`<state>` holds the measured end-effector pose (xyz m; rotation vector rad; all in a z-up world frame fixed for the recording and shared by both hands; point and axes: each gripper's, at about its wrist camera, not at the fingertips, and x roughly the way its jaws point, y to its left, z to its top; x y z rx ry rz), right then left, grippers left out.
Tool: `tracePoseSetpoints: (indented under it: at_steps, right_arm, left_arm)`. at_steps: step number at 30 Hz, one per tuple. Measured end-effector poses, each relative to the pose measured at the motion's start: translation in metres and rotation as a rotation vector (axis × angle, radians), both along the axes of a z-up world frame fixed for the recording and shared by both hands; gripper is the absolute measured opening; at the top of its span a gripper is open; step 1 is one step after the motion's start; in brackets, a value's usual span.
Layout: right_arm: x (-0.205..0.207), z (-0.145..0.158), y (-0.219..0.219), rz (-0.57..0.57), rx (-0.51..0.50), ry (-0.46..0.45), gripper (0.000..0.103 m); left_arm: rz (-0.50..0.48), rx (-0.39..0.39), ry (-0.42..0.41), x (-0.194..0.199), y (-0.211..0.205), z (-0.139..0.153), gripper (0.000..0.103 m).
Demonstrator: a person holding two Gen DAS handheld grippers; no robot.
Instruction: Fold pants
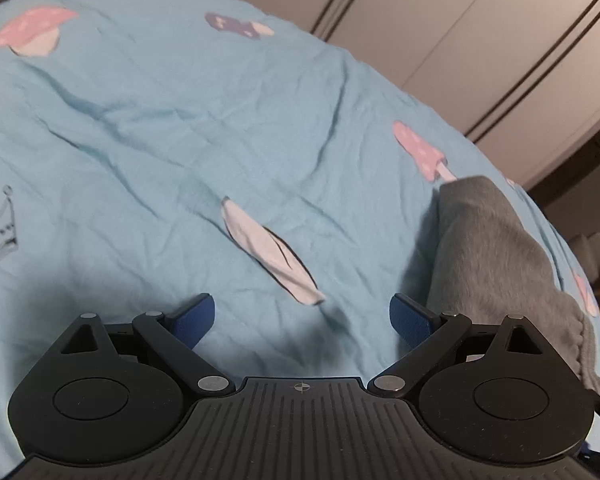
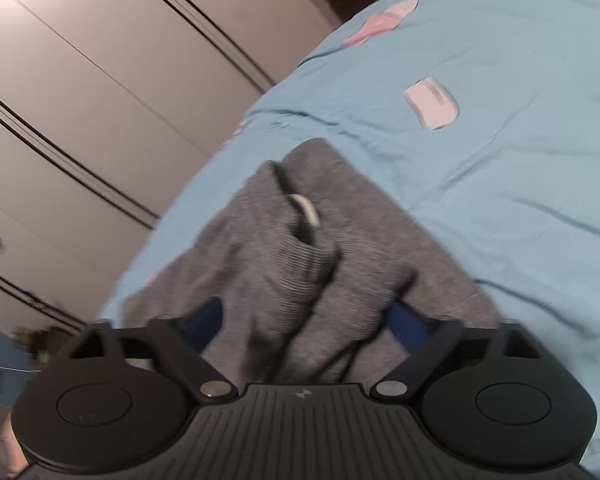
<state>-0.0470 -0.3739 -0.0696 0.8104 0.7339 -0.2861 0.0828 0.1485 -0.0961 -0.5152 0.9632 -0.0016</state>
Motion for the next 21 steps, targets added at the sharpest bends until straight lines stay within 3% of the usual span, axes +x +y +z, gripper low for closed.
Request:
tracePoseSetpoints:
  at_steps: [2, 4, 5, 7, 9, 10, 13, 15, 17, 19, 20, 21]
  right_arm:
    - [0.000, -0.009, -0.008, -0.010, 0.073, -0.009, 0.069]
    - [0.002, -0.016, -0.014, -0.035, 0.146, -0.031, 0.078]
    - [0.005, -0.018, -0.015, -0.036, 0.159, -0.031, 0.082]
    - [0.014, -0.019, -0.011, -0.034, 0.136, -0.021, 0.083]
    - [0.018, -0.014, -0.004, -0.036, 0.075, -0.010, 0.059]
    - [0.019, -0.009, -0.002, -0.024, 0.051, -0.013, 0.053]
    - [0.007, 0.018, 0.002, -0.007, 0.027, -0.118, 0.049]
    - [-0.011, 0.031, -0.003, -0.023, 0.084, -0.212, 0.049]
    - [-0.022, 0.031, -0.009, -0.037, 0.081, -0.241, 0.049]
    - [-0.023, 0.019, -0.011, -0.059, -0.035, -0.127, 0.049]
    - [-0.018, 0.009, -0.009, -0.065, -0.123, -0.004, 0.053]
    - [-0.012, -0.004, -0.011, -0.070, -0.130, 0.105, 0.055]
  left_arm:
    - [0.000, -0.008, 0.009, 0.002, 0.002, -0.003, 0.098]
    - [0.004, -0.011, 0.010, 0.003, 0.002, -0.006, 0.098]
    - [0.004, -0.012, 0.011, 0.004, 0.002, -0.006, 0.098]
    - [-0.003, -0.006, 0.012, 0.004, 0.001, -0.007, 0.098]
    - [-0.011, 0.005, 0.010, 0.004, -0.001, -0.008, 0.098]
    - [-0.014, 0.011, 0.009, 0.004, -0.001, -0.008, 0.098]
    - [-0.013, 0.007, 0.002, 0.004, -0.001, -0.007, 0.098]
    - [-0.006, 0.000, 0.003, 0.004, 0.001, -0.007, 0.098]
    - [-0.003, -0.001, 0.000, 0.003, 0.002, -0.007, 0.098]
    - [-0.007, 0.007, 0.001, 0.004, 0.000, -0.008, 0.098]
    - [-0.010, 0.014, 0.001, 0.004, -0.001, -0.008, 0.098]
    - [-0.014, 0.021, 0.000, 0.004, -0.002, -0.007, 0.098]
